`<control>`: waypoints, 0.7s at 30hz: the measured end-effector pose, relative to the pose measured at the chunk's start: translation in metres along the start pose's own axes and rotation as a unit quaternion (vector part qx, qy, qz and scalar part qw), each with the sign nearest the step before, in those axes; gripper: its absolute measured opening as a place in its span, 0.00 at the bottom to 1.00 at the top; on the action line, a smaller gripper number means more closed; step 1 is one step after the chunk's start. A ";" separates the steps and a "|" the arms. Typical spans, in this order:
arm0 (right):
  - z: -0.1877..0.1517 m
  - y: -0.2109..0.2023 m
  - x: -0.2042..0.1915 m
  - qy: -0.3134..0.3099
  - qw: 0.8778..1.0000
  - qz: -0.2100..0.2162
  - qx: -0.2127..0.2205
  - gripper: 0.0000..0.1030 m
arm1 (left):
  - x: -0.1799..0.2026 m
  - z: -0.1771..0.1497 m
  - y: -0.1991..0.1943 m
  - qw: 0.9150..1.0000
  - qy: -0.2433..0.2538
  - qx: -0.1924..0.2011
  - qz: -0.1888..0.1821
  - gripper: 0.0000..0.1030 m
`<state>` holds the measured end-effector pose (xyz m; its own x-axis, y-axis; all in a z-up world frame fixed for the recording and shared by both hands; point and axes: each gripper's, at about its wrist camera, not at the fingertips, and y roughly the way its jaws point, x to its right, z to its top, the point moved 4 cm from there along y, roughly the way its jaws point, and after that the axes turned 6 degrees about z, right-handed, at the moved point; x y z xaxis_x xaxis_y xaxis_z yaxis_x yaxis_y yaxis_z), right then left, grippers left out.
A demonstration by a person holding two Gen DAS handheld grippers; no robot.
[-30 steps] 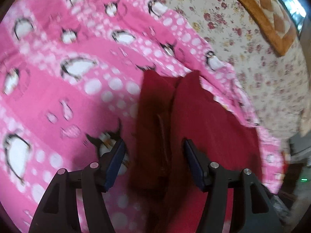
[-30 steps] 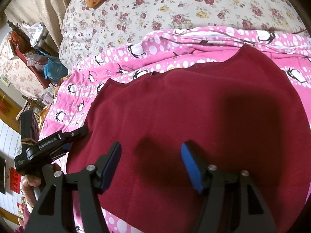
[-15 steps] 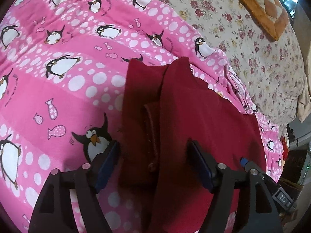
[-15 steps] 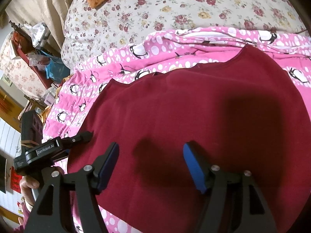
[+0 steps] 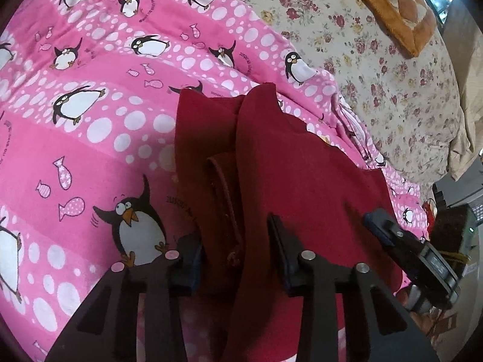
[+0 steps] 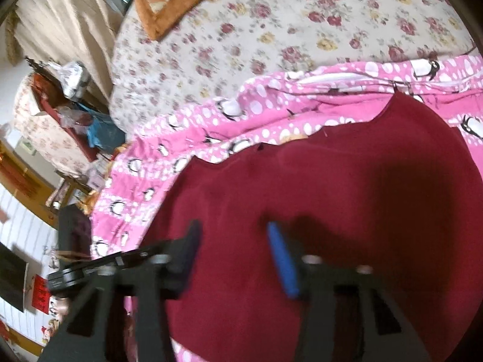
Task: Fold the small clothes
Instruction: 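Lift the hem with both tools and fold it up toward the collar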
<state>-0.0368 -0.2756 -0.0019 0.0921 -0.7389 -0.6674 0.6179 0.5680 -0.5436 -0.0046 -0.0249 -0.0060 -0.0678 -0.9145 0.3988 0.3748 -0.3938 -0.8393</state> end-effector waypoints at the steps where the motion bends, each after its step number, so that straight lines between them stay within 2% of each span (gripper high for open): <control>1: -0.001 0.003 0.006 0.013 1.000 -0.006 -0.003 0.37 | 0.001 0.000 0.000 1.000 0.004 0.000 0.004 0.16; 2: -0.003 0.006 0.013 0.028 0.999 -0.014 -0.007 0.37 | 0.002 0.000 0.001 1.000 0.006 0.001 0.007 0.16; 5: -0.008 0.008 0.021 0.025 0.999 -0.021 -0.006 0.27 | 0.002 0.000 0.002 1.000 0.007 -0.002 0.010 0.18; 10: -0.009 0.012 0.018 0.006 0.999 -0.040 -0.022 0.27 | 0.003 0.000 0.004 1.000 0.002 -0.003 0.016 0.21; 16: -0.012 0.003 0.008 -0.036 0.993 -0.093 -0.064 0.27 | 0.007 -0.001 0.002 0.999 0.022 0.006 0.035 0.21; 21: -0.019 0.004 0.008 -0.060 0.989 -0.110 -0.071 0.28 | 0.008 -0.002 0.002 0.999 0.027 0.013 0.043 0.21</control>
<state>-0.0483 -0.2728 -0.0188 0.0652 -0.8838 -0.4633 0.5180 0.4268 -0.7413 -0.0061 -0.0335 -0.0053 -0.0840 -0.9491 0.3037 0.4045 -0.3110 -0.8601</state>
